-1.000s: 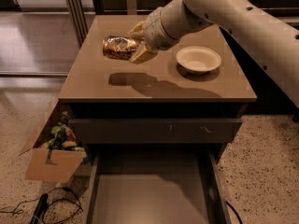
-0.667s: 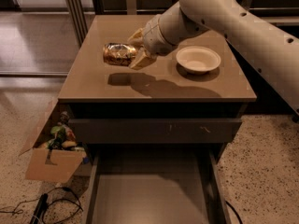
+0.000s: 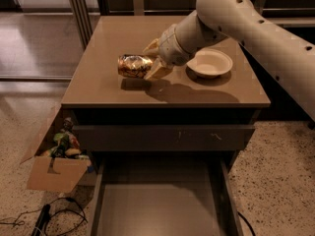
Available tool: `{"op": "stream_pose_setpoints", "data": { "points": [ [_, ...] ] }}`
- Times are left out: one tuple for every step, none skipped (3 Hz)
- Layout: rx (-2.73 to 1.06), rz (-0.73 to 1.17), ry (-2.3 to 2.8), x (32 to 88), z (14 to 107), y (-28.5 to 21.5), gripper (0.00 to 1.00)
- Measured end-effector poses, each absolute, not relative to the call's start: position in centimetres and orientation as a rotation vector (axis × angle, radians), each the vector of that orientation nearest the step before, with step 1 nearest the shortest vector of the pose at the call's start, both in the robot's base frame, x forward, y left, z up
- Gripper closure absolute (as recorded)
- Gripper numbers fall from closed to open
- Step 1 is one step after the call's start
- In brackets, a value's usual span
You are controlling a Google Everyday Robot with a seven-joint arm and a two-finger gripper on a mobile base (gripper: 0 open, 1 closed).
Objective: Pick orange can from middle drawer and place on counter
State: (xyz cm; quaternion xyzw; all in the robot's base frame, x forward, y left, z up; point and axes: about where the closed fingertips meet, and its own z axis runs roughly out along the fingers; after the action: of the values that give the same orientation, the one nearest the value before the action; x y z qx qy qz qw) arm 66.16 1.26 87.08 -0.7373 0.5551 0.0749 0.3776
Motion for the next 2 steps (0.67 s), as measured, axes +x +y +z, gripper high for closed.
{"op": "stream_pose_setpoints", "data": {
  "points": [
    [-1.886,0.206,1.438,66.1,86.31,0.76,1.0],
    [-1.888,0.219,1.452,66.02,85.53,0.6,1.0]
  ]
}}
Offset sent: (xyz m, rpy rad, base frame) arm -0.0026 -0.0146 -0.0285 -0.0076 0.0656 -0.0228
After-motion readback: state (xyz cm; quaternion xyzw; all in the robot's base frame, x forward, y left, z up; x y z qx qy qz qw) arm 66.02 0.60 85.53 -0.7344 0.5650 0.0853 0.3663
